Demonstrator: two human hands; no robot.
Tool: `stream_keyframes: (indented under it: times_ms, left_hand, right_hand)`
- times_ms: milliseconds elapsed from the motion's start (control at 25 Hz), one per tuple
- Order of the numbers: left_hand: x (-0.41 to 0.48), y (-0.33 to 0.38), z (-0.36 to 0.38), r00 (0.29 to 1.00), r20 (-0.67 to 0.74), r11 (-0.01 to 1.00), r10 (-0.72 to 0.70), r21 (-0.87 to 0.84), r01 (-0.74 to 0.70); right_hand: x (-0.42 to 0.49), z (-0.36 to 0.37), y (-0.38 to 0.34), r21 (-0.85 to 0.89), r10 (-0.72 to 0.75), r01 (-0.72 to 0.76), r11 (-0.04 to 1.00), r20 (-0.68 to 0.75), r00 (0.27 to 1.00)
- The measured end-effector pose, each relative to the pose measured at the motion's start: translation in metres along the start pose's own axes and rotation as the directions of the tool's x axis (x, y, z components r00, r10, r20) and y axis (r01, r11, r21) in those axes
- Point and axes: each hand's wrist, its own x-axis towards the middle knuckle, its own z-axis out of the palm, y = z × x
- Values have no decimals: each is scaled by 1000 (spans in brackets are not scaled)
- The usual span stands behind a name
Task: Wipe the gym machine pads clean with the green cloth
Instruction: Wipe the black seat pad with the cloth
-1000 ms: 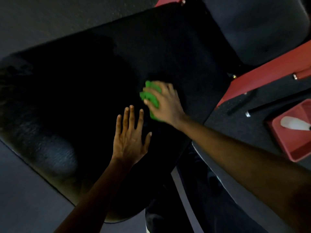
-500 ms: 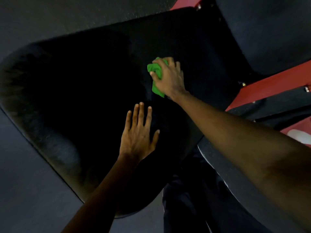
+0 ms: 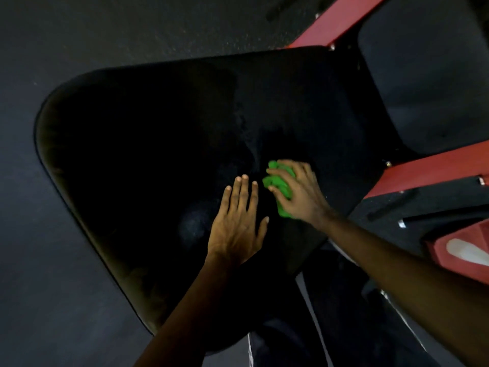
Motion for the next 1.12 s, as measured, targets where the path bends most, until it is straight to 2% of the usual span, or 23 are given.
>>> stream_keyframes:
  times_ms: [120, 280, 360, 520, 640, 800, 1000, 1120]
  left_hand:
    - [0, 0, 3, 1000, -21, 1000, -13, 6, 14]
    - [0, 1, 1, 999, -30, 999, -33, -31, 32]
    - [-2, 1, -3, 999, -26, 999, -27, -42, 26]
    - [-1, 0, -4, 1000, -17, 1000, -26, -7, 26]
    - [1, 1, 0, 999, -2, 999, -45, 24, 45]
    - [0, 1, 0, 999, 15, 999, -36, 41, 36]
    - [1, 2, 1, 999, -2, 999, -51, 17, 51]
    - [1, 2, 0, 999, 8, 999, -49, 3, 49]
  right_hand:
    - [67, -6, -7, -3, -2, 2, 1000, -29, 1000]
    - [136, -18, -40, -3, 97, -97, 995, -54, 994]
    - [120, -21, -44, 2, 83, -83, 997, -51, 995]
    - [18, -19, -21, 41, -89, 87, 995, 58, 994]
    - [-22, -12, -6, 15, -110, 109, 994, 76, 991]
    - [22, -12, -12, -18, -79, 80, 997, 45, 996]
    - [112, -22, -26, -12, 47, -47, 999, -11, 999]
    - [113, -20, -31, 20, 112, -112, 994, -41, 993]
